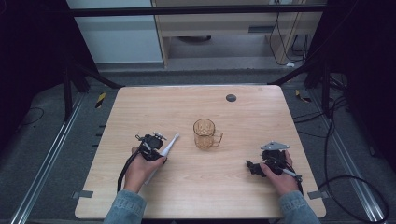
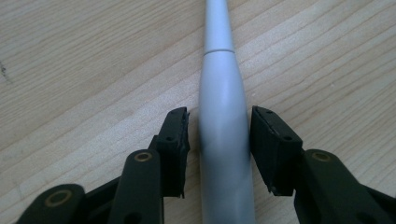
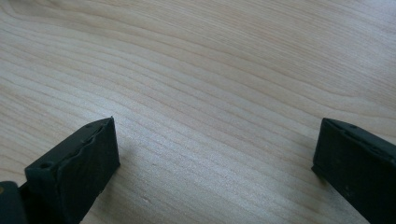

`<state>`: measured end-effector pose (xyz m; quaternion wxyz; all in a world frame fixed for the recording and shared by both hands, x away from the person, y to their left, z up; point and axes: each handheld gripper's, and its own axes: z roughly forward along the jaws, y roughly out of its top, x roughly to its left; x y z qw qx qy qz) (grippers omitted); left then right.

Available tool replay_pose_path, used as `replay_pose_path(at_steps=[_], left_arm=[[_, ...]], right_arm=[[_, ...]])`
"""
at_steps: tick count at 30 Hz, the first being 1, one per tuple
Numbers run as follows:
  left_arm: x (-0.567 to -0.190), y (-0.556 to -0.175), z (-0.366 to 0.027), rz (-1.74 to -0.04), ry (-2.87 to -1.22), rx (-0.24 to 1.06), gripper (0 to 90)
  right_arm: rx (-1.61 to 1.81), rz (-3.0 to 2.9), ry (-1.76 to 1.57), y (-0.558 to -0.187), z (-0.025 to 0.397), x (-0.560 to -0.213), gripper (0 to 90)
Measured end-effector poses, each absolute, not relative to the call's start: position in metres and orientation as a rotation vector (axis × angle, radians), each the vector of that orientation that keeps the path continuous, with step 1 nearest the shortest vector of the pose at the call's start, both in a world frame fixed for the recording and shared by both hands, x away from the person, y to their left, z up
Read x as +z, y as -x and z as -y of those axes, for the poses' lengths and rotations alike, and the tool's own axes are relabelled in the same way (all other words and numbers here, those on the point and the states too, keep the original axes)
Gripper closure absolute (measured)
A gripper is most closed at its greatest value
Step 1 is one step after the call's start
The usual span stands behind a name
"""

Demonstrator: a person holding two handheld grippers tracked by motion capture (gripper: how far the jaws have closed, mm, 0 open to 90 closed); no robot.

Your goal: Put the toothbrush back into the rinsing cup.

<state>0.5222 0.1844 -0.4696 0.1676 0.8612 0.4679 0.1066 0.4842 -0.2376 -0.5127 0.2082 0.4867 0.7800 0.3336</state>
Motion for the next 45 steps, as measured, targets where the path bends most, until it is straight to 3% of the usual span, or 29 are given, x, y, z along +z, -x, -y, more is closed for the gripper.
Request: replay_pose_path(at_steps=[4, 25, 45], left_arm=[[-0.47, -0.522, -0.187, -1.326, -2.434, 0.286, 65.7], [-0.425, -0.512, -0.198, -1.267, -2.305, 0.378, 66.4], [-0.376, -0.513, -0.178, -1.157, -2.28, 0.437, 66.4]], right_arm=[[0.929, -2.171, -1.355, -0.484, 0.238, -0.513, 0.4], [0.928, -2.172, -1.353, -0.485, 0.238, -0.513, 0.4], [0.927, -2.173, -1.349, -0.485, 0.238, -0.513, 0.4]])
